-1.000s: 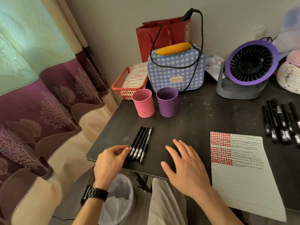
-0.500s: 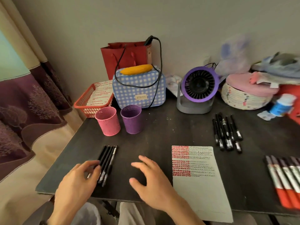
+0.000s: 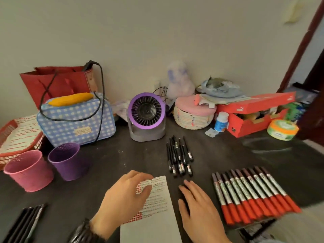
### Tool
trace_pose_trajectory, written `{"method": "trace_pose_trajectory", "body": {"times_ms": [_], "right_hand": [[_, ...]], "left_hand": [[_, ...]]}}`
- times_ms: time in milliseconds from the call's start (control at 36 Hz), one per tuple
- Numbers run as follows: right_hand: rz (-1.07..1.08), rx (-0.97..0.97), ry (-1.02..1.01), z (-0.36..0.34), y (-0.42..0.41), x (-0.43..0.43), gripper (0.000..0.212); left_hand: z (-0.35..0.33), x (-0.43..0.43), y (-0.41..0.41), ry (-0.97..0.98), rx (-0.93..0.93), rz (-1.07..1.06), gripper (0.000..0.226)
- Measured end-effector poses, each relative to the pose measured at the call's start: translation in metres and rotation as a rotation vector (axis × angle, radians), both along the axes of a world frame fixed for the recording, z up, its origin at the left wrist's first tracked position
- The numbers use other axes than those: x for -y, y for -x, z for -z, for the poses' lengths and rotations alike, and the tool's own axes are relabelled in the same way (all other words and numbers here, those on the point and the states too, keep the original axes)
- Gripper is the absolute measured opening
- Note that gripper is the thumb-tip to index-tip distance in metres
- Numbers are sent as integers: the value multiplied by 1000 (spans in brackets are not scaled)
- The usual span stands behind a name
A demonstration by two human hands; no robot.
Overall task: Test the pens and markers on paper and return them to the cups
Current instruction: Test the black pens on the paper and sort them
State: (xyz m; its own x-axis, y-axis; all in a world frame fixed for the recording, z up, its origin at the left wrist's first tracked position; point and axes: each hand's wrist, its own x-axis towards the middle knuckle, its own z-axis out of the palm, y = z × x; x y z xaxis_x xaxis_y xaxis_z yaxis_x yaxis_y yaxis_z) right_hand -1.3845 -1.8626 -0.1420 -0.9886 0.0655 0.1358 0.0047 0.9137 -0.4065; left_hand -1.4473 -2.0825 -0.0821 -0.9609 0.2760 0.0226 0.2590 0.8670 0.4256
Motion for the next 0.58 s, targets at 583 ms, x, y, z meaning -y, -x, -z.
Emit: {"method": "trace_pose_trajectory", "body": {"times_ms": [583], "right_hand": [[41, -124, 108, 7, 0, -5, 40]], "left_hand": [[15, -108, 99, 279, 39, -207, 30]]}}
